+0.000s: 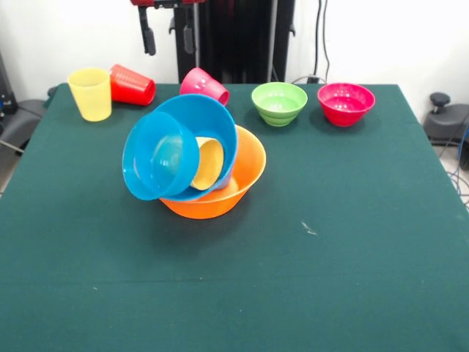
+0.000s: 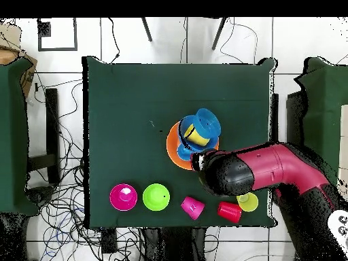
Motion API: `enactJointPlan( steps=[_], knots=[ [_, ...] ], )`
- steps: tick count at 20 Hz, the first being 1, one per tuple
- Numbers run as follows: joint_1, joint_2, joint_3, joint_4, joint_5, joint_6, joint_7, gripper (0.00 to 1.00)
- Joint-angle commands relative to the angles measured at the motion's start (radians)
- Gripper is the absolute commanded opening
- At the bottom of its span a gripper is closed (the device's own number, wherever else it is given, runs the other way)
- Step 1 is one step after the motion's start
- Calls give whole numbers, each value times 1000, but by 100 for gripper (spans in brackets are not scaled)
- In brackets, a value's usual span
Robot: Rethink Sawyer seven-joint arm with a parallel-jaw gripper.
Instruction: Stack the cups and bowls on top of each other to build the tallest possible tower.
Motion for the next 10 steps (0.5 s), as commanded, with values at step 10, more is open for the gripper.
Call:
enactJointPlan(
  steps=[10],
  knots=[
    [119,-174,-58,72,45,70,4,100]
  ],
)
